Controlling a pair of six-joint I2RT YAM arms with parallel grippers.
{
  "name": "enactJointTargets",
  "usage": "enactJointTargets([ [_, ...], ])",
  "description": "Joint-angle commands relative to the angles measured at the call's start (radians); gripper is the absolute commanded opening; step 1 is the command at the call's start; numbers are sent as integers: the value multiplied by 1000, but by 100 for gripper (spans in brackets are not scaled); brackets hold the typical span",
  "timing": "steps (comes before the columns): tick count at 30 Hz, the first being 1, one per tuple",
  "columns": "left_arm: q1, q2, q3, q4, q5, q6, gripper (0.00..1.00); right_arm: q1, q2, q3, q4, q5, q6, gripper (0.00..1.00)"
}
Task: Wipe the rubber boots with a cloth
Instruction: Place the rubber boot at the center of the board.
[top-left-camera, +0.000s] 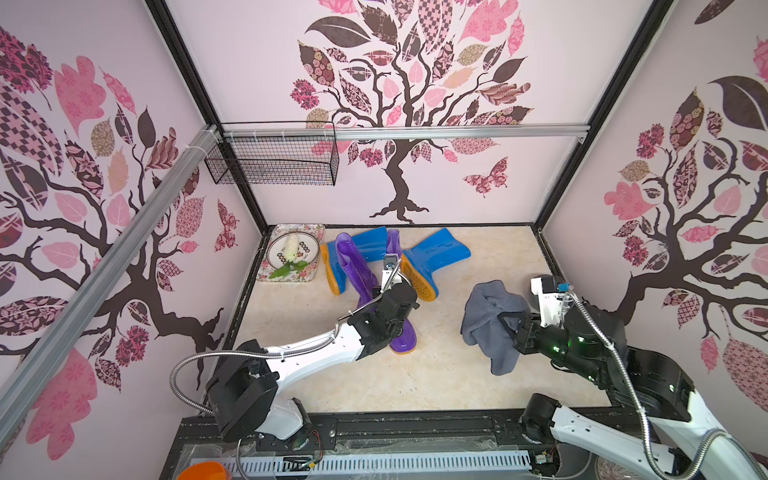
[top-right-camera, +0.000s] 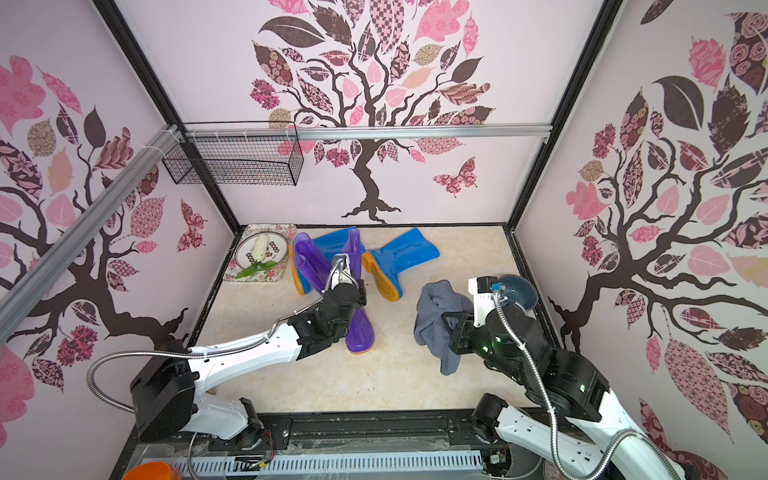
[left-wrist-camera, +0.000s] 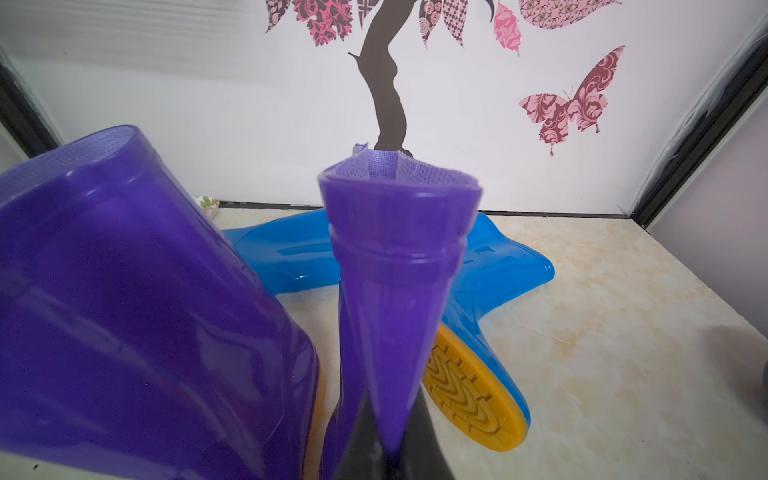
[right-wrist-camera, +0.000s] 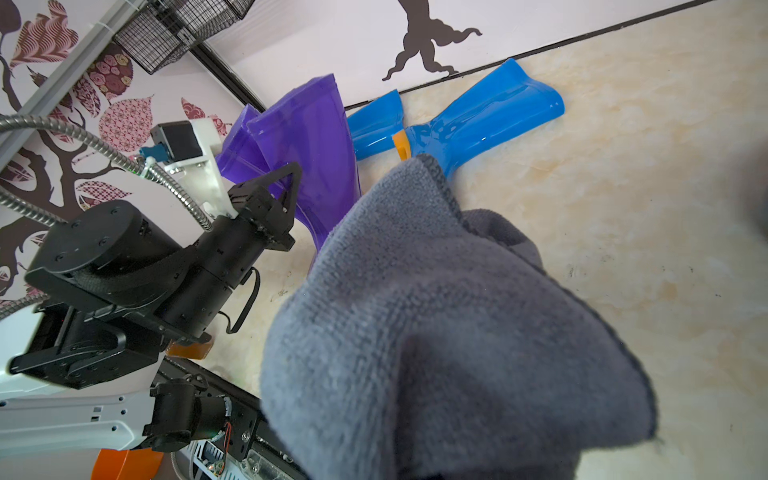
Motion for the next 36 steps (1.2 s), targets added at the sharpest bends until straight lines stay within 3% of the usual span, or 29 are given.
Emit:
enactJointTargets([
  [1, 26, 26, 71, 196, 1, 89, 0, -2, -5, -4, 43, -9, 1, 0],
  [10, 41, 134, 10, 422, -21, 260, 0, -1, -15, -41, 38, 10, -48, 0],
  [17, 36, 213, -71, 502, -68, 192, 0, -1, -23, -78, 52, 8, -61, 0],
  [23, 35, 208, -112, 441, -43, 95, 0, -1, -34, -84, 41, 39, -81, 0],
  [25, 35, 199, -133, 441, -35, 80, 15, -2, -37, -90, 37, 48, -82, 0],
  [28, 35, 172, -148, 424, -13, 73, 27, -1, -36, -103, 32, 52, -82, 0],
  [34, 21, 36, -174, 343, 24, 24, 66, -2, -41, -132, 27, 64, -90, 0],
  [36, 7, 1, -169, 302, 36, 28, 75, -1, -47, -144, 35, 52, -92, 0],
])
